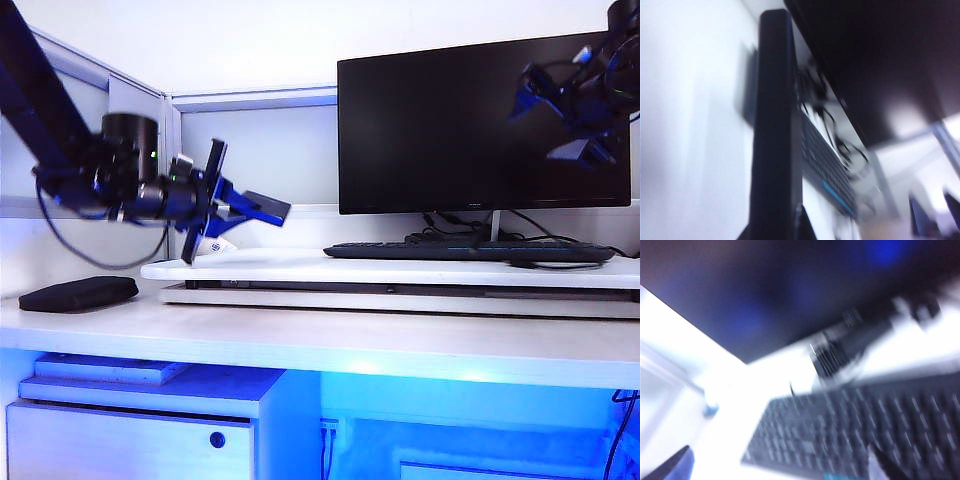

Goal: Unplug the data cable of the portable hard drive.

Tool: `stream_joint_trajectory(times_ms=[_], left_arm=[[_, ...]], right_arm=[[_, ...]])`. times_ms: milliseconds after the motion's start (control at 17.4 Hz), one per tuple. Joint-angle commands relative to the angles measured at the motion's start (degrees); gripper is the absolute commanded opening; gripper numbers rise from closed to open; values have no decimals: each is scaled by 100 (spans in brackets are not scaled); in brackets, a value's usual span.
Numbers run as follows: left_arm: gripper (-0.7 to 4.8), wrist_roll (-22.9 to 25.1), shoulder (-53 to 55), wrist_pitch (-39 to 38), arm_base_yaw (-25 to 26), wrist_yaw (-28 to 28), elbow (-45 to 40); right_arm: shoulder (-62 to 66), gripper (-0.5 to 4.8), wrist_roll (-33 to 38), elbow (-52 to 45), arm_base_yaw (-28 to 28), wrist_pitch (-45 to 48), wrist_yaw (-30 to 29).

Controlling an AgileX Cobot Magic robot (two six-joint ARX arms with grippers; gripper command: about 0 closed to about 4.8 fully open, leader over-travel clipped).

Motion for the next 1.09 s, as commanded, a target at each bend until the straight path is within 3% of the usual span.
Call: stream_joint_trajectory(times_ms=[57,172,402,459,516,574,746,803,861,918,1090], left_arm=[[-6,828,-17,-1209,9,-586,603],[-6,866,136,-1700,9,-726,820],[3,761,446,-1818,9,-570,903],[52,763,459,-1840,9,-505,903],[182,763,457,-1816,9,-426,907],[244,763,457,-1733,9,-310,907],[289,789,457,-1652,11,-254,907],[339,796,457,-1650,11,-256,907],[444,835,455,-1692,11,-7,907],[479,1038,444,-1930,13,179,907],[479,1786,433,-2234,39,260,907]], right_arm=[[-22,479,2,20,0,-616,-487],[-24,479,0,20,72,-699,-721],[-20,479,-42,15,291,-726,-826],[-20,479,-46,15,345,-726,-826],[-20,479,-46,15,393,-719,-826],[-20,479,-48,15,417,-719,-822],[-20,479,-46,15,420,-721,-826],[-20,479,-44,15,420,-721,-828],[-22,479,-44,15,420,-723,-925],[-22,479,-46,15,424,-728,-957],[-22,479,-269,15,426,-763,-953]])
